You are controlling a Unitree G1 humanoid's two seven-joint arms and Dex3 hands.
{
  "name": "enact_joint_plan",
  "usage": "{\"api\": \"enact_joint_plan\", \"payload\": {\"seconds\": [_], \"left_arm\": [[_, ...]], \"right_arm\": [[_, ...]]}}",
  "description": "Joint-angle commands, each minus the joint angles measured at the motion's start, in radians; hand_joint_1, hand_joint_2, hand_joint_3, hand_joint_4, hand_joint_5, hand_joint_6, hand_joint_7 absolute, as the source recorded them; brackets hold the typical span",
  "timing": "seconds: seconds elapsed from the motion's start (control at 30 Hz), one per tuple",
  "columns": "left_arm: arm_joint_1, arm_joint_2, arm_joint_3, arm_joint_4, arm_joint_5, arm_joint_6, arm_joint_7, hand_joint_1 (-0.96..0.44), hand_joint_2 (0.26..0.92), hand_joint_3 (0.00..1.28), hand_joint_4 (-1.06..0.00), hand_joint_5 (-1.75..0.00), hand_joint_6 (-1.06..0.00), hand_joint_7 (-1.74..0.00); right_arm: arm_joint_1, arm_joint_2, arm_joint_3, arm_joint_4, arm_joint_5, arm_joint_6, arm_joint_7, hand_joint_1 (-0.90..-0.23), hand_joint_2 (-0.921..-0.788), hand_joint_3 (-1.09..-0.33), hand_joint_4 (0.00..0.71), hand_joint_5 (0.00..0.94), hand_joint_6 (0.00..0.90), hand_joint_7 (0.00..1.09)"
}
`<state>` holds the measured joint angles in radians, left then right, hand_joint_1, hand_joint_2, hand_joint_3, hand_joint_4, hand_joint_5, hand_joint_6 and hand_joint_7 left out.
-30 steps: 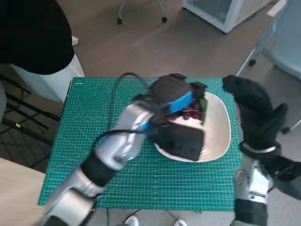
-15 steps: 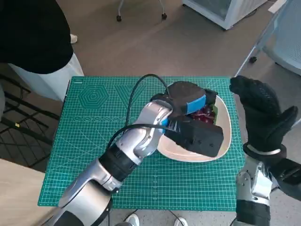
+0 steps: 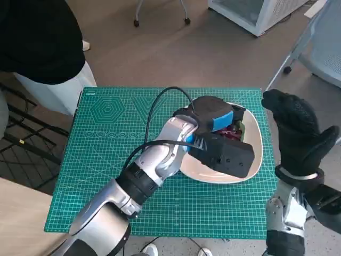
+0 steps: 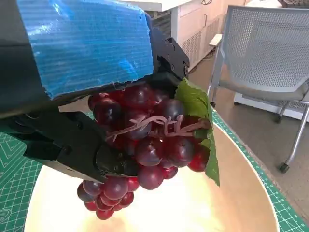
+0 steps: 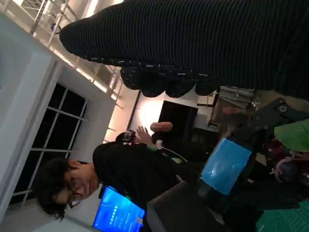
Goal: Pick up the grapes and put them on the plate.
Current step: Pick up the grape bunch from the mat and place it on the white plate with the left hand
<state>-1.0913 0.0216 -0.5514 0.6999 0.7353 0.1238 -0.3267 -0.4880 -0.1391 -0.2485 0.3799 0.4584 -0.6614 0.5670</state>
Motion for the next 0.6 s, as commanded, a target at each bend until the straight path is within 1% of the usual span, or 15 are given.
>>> {"api": "enact_joint_plan", "payload": {"seconds": [0.03,0.1,0.13,0.17,0.2,0.23,0.27,0.3,0.33,0.37,0.43,0.5,0.6], "left_arm": [[-0.013,-0.009,0.004,-0.005,-0.018,0.001,0.002,0.0,0.921,0.27,-0.44,-1.48,-0.43,-1.32],[-0.008,-0.01,0.01,-0.009,-0.028,0.002,-0.004,0.02,0.918,0.29,-0.41,-1.5,-0.4,-1.32],[-0.005,-0.011,0.014,-0.011,-0.035,0.004,-0.008,0.06,0.906,0.33,-0.4,-1.5,-0.38,-1.23],[-0.002,-0.012,0.018,-0.013,-0.044,0.006,-0.013,0.12,0.882,0.37,-0.41,-1.52,-0.36,-1.04],[0.0,-0.014,0.023,-0.014,-0.053,0.009,-0.02,0.19,0.854,0.42,-0.41,-1.53,-0.34,-0.82],[0.003,-0.016,0.027,-0.015,-0.064,0.013,-0.027,0.21,0.82,0.45,-0.42,-1.45,-0.33,-0.59],[0.007,-0.017,0.03,-0.017,-0.074,0.016,-0.035,0.18,0.8,0.43,-0.43,-1.29,-0.31,-0.42],[0.011,-0.018,0.032,-0.02,-0.082,0.02,-0.043,0.12,0.793,0.38,-0.41,-1.07,-0.29,-0.31],[0.016,-0.018,0.031,-0.026,-0.088,0.024,-0.052,0.03,0.795,0.3,-0.37,-0.8,-0.26,-0.21],[0.02,-0.017,0.029,-0.034,-0.092,0.03,-0.062,-0.05,0.806,0.22,-0.32,-0.59,-0.24,-0.15],[0.028,-0.013,0.021,-0.052,-0.093,0.041,-0.078,-0.23,0.825,0.12,-0.16,-0.28,-0.18,-0.07],[0.032,-0.01,0.012,-0.061,-0.088,0.046,-0.084,-0.37,0.838,0.07,-0.07,-0.12,-0.13,-0.03],[0.034,-0.006,-0.001,-0.06,-0.075,0.042,-0.078,-0.46,0.848,0.04,-0.03,-0.05,-0.11,-0.01]], "right_arm": [[0.022,0.007,0.006,0.006,-0.014,0.006,-0.008,-0.523,-0.921,-0.527,0.265,0.0,0.095,0.36],[0.023,0.006,0.007,0.006,-0.013,0.006,-0.007,-0.522,-0.921,-0.528,0.265,0.0,0.095,0.35],[0.023,0.006,0.007,0.006,-0.014,0.006,-0.007,-0.522,-0.921,-0.528,0.264,0.0,0.095,0.35],[0.023,0.006,0.008,0.006,-0.014,0.006,-0.007,-0.523,-0.921,-0.527,0.264,0.0,0.096,0.35],[0.023,0.005,0.008,0.005,-0.014,0.007,-0.007,-0.524,-0.921,-0.527,0.264,0.0,0.096,0.35],[0.023,0.005,0.009,0.005,-0.014,0.007,-0.007,-0.526,-0.921,-0.526,0.264,0.0,0.096,0.35],[0.023,0.005,0.009,0.005,-0.014,0.007,-0.007,-0.528,-0.921,-0.526,0.264,0.0,0.097,0.35],[0.023,0.004,0.01,0.005,-0.014,0.008,-0.007,-0.529,-0.921,-0.526,0.264,0.0,0.097,0.35],[0.023,0.004,0.011,0.006,-0.014,0.008,-0.007,-0.53,-0.921,-0.526,0.264,0.0,0.097,0.35],[0.023,0.004,0.011,0.006,-0.014,0.008,-0.008,-0.53,-0.921,-0.525,0.264,0.0,0.097,0.35],[0.023,0.005,0.013,0.006,-0.016,0.008,-0.008,-0.531,-0.921,-0.526,0.264,0.0,0.098,0.35],[0.023,0.005,0.015,0.006,-0.017,0.007,-0.009,-0.531,-0.921,-0.526,0.263,0.0,0.098,0.35],[0.023,0.006,0.017,0.006,-0.018,0.006,-0.008,-0.53,-0.921,-0.527,0.261,0.0,0.095,0.35]]}}
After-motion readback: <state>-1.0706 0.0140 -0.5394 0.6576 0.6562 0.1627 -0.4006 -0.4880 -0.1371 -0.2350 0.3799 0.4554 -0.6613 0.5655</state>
